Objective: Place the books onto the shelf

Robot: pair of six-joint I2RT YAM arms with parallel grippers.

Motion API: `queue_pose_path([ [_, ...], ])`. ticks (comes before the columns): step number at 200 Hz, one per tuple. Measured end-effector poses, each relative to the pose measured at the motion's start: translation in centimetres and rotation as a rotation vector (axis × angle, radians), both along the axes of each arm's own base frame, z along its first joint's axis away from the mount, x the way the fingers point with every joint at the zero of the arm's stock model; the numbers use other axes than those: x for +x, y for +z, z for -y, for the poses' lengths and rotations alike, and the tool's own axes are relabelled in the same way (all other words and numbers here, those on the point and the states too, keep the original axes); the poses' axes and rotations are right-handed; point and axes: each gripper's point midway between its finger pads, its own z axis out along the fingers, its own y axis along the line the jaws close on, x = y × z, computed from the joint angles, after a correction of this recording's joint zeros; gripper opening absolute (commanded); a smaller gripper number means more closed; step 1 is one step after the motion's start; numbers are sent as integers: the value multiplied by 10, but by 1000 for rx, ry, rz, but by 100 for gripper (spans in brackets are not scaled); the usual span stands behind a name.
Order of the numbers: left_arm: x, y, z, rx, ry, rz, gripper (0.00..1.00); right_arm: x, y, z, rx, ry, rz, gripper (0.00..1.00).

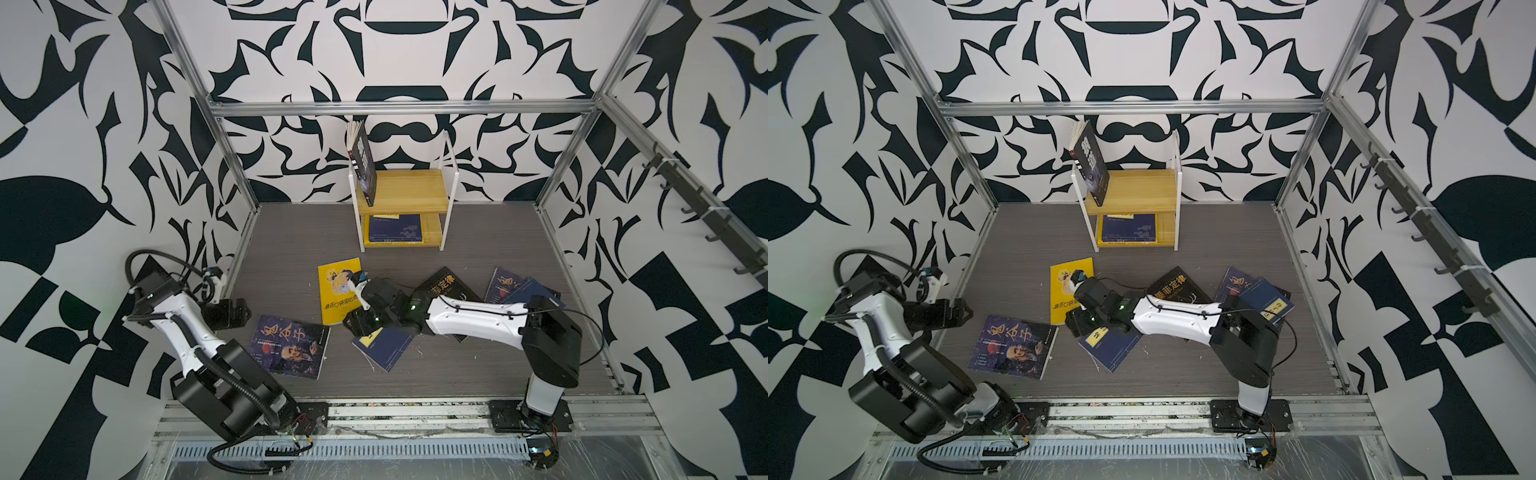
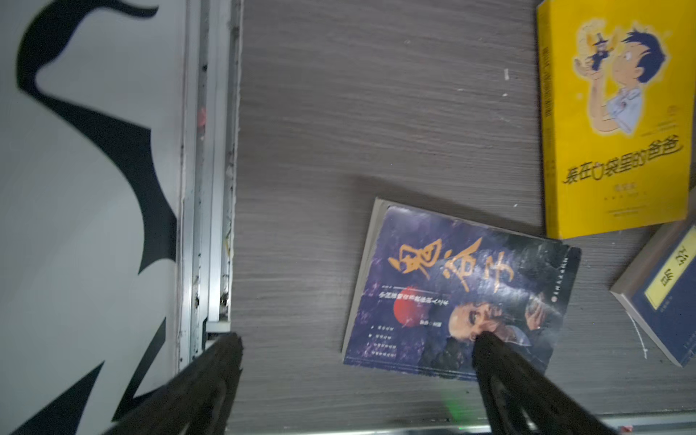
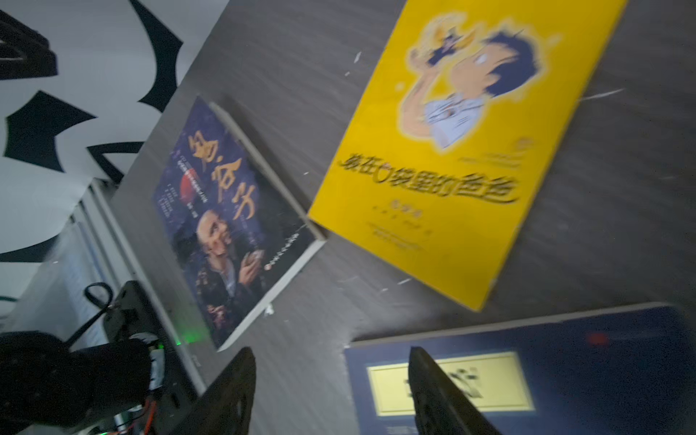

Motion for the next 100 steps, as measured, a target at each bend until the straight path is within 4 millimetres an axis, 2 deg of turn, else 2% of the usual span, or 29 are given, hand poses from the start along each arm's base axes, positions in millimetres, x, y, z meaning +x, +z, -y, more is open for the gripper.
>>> queue_pose_path([
  [15,-11,-17,-4,-41,2,-34,100,-9,-14,-23,0,36,-46,65],
  [40,-19,-48,12,-141,-36,-80,100,-13,-44,-50,-19,73,-107,65],
  [69,-19,-69,22,-213,-37,-88,97,-21,-70,-55,-53,89,-169,64],
  [100,-13,-85,25,-230,-45,-75,93,-28,-79,-56,-67,101,-198,64],
])
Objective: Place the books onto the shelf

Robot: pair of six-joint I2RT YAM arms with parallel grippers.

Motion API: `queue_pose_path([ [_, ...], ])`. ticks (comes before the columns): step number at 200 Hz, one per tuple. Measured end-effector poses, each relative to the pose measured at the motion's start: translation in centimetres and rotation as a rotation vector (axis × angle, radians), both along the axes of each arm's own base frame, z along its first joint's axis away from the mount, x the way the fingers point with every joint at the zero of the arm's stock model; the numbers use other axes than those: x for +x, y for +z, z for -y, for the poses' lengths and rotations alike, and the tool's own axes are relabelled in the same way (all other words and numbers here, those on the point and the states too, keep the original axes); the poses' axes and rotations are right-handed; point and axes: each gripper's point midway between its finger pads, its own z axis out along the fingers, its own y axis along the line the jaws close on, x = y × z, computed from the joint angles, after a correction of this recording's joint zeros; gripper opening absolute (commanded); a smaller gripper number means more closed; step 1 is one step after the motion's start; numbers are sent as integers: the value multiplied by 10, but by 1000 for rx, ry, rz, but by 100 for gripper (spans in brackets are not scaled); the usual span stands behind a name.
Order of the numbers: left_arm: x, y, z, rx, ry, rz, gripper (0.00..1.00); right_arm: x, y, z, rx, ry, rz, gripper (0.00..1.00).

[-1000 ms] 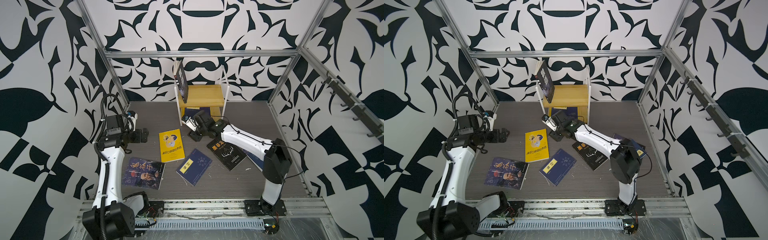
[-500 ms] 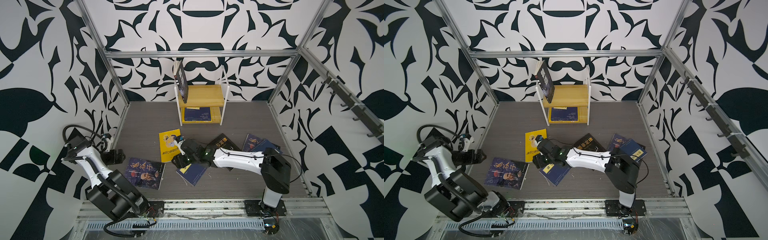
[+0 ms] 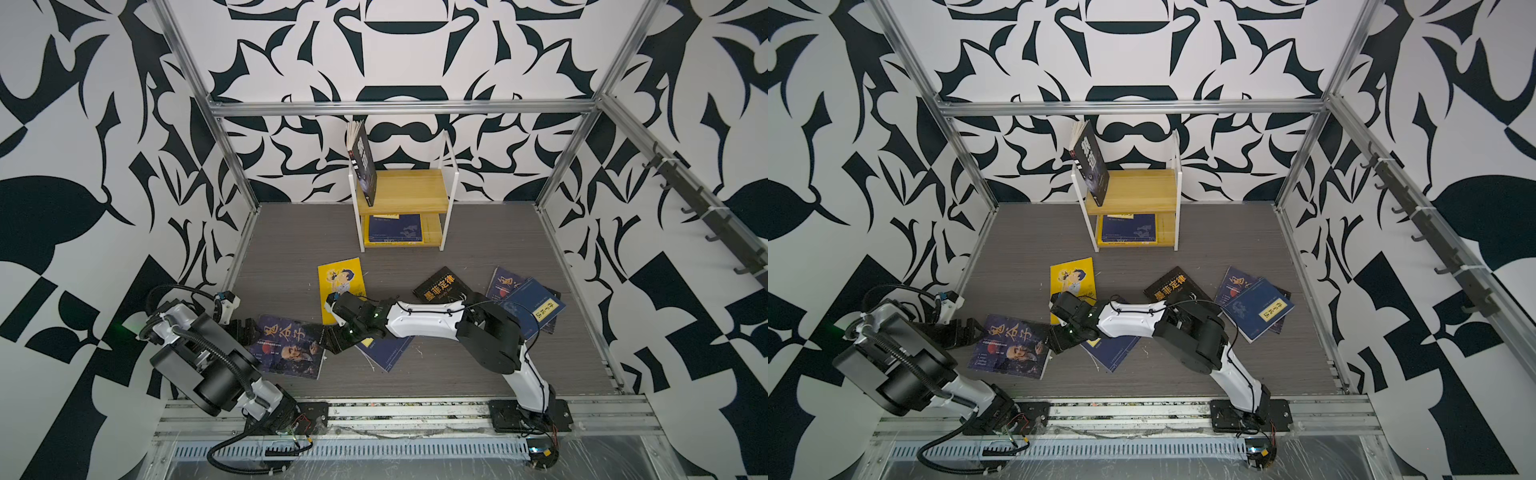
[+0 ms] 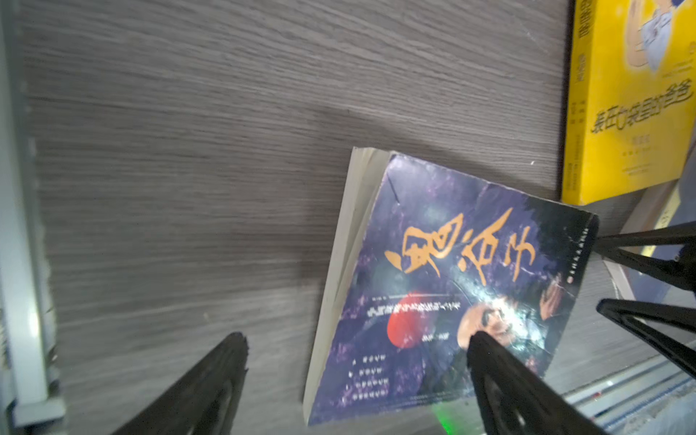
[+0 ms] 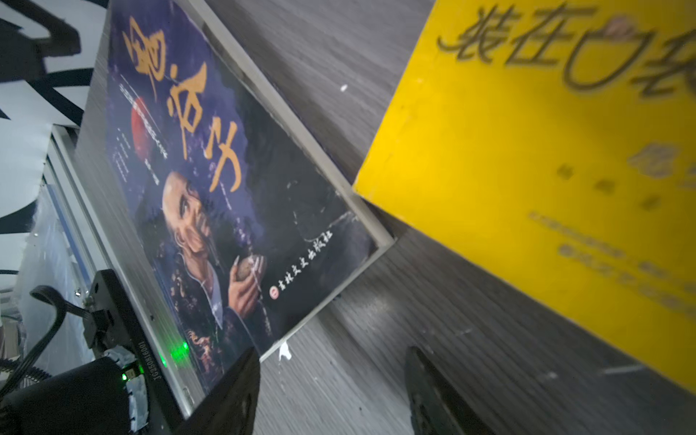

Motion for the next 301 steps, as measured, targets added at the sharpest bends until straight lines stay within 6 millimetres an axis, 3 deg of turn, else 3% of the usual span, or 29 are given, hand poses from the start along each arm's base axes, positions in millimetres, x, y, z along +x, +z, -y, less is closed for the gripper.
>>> queue_pose_path([
  [20,2,-10,6,-11,-24,-9,92,-9,-1,-4,5,20,-11,64],
  [58,8,-20,18,-35,-91,-32,80,-19,-2,-21,33,52,-21,61],
  [84,11,-25,32,-74,-134,-45,78,-19,-3,-29,45,51,-21,58],
  [148,11,-23,31,-70,-158,-42,65,-5,-3,-36,38,1,-52,52],
  [168,10,-15,32,-56,-162,-29,58,3,-4,-37,49,-24,-64,49],
  [253,4,37,45,-32,-129,-4,1,33,-1,-47,110,-96,-42,50],
  [275,8,59,52,-19,-128,16,0,34,0,-47,136,-96,-17,56],
  [301,21,95,62,27,-130,83,0,29,8,-23,123,-106,35,60],
])
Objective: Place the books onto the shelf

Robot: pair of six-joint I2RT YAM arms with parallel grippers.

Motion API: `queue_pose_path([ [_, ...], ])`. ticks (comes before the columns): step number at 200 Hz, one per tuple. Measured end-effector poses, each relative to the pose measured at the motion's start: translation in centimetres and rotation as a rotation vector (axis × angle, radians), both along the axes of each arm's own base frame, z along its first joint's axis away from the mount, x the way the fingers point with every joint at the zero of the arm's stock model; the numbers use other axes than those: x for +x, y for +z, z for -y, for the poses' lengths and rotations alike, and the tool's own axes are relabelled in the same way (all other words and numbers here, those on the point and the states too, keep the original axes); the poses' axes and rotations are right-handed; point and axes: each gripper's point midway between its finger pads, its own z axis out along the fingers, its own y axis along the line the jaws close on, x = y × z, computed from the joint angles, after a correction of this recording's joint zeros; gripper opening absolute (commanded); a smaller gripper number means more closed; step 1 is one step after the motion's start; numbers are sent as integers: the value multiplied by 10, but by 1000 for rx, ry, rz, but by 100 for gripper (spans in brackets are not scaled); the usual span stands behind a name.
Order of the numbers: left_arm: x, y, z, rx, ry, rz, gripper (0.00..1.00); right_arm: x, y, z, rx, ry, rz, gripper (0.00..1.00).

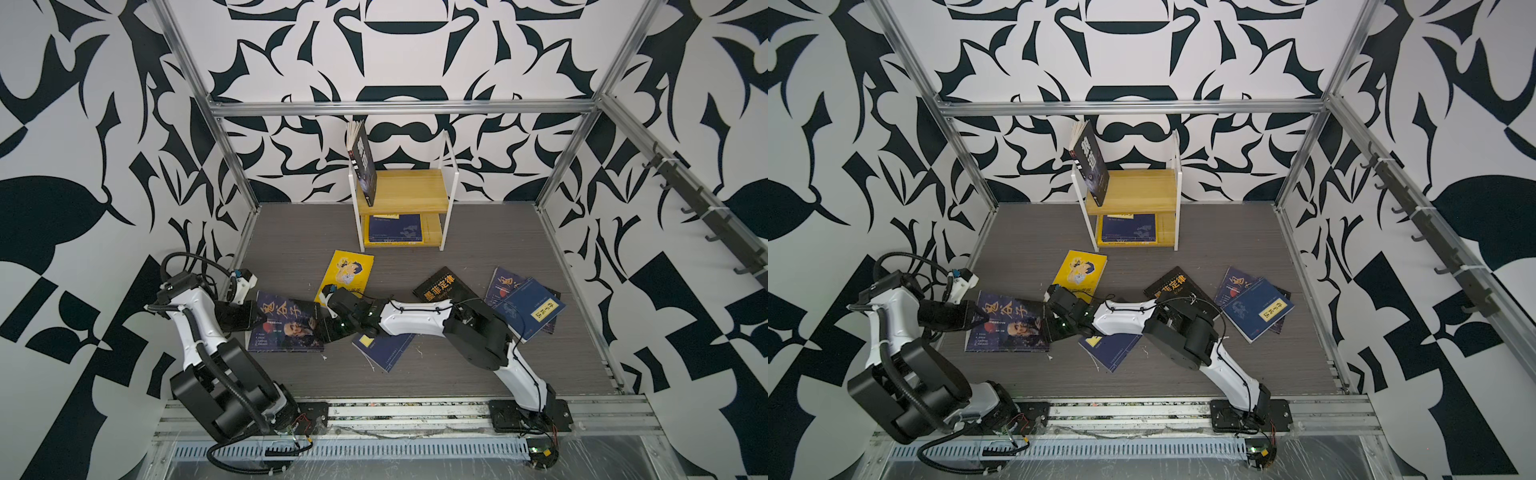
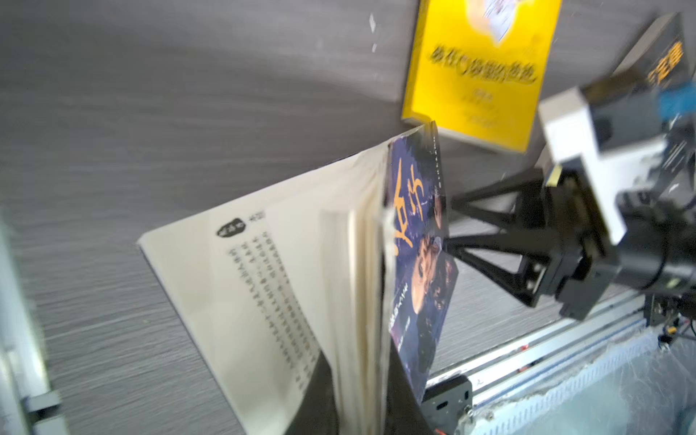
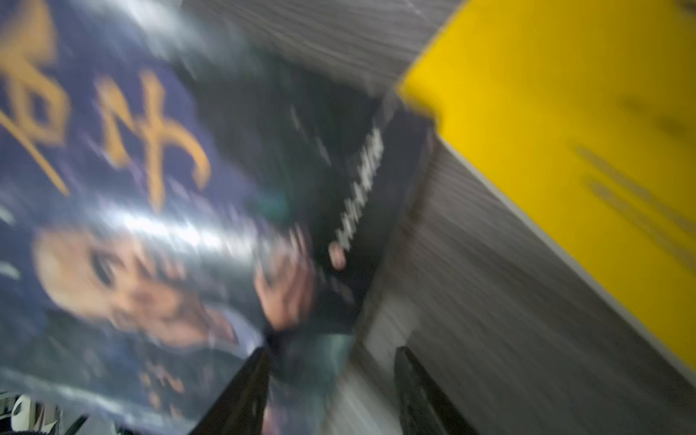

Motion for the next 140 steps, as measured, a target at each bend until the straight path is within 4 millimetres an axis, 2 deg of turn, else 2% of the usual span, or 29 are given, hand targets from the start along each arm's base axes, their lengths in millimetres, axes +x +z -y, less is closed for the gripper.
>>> queue_pose_path([
  [28,21,49,18,52,-21,106,0,-1,28,29,2,-27,82,64],
  [69,53,111,65,29,-59,218,0,1,92,63,47,-49,276,67],
  [93,63,134,78,-24,-10,250,0,4,130,84,50,-58,458,69],
  [110,72,149,84,-65,31,284,0,-2,154,96,54,-42,617,70],
  [140,86,167,100,-157,79,331,0,-22,178,98,3,65,925,75],
])
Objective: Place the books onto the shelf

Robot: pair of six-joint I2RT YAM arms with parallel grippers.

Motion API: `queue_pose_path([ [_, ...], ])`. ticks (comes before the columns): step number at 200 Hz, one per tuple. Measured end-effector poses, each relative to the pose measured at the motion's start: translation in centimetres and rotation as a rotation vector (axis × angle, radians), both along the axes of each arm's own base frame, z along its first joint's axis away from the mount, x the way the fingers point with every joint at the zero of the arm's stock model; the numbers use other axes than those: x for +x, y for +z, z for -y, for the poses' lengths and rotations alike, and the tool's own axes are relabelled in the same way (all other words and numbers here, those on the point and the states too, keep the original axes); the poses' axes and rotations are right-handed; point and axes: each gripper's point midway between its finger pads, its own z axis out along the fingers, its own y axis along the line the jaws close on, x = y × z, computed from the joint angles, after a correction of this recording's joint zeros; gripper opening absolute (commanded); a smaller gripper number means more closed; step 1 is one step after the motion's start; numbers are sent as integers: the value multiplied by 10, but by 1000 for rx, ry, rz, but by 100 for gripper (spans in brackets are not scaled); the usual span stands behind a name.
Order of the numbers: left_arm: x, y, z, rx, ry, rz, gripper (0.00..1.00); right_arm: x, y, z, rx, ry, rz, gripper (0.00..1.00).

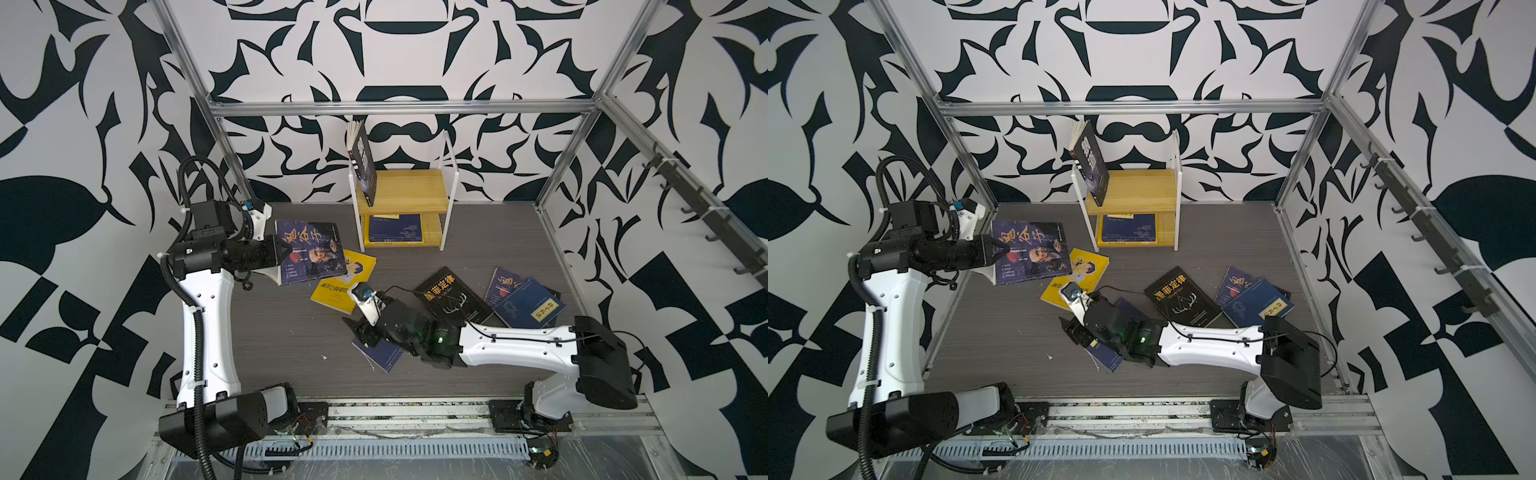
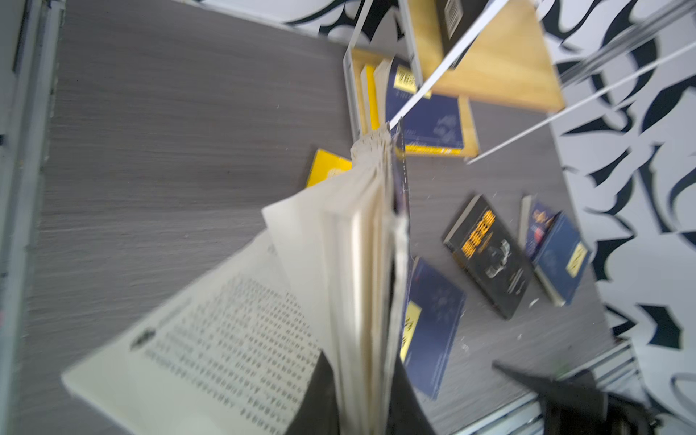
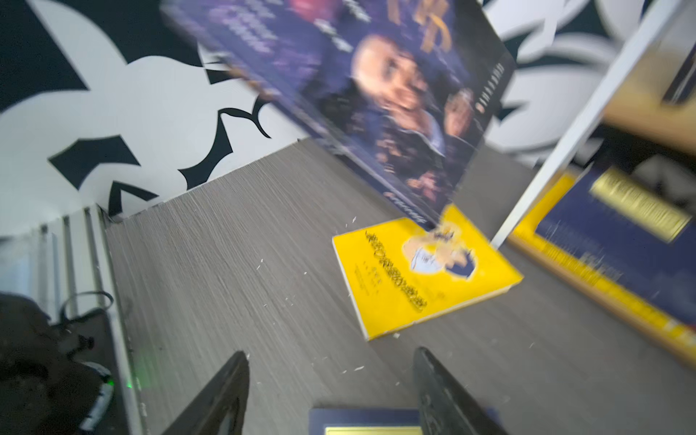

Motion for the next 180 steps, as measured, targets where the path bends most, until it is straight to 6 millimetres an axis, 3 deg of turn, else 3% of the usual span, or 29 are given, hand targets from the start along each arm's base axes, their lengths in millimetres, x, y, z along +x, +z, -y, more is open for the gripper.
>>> queue_pose_path([
  [23,4,8,24,-48,-40,25,0,-9,7,-14,-105,64,246,82],
  [44,0,9,47,-86,-93,21,0,-12,-4,-28,-229,107,443,88],
  [74,-4,4,58,-140,-105,-9,0,5,-22,-40,-374,82,645,96],
  [99,-4,0,59,-158,-96,-27,0,25,-17,-48,-455,10,782,100],
  [149,-4,-12,65,-162,-110,-48,0,61,11,-34,-501,-131,896,100],
  [180,-6,-21,66,-170,-115,-72,0,85,17,-21,-517,-187,901,96],
])
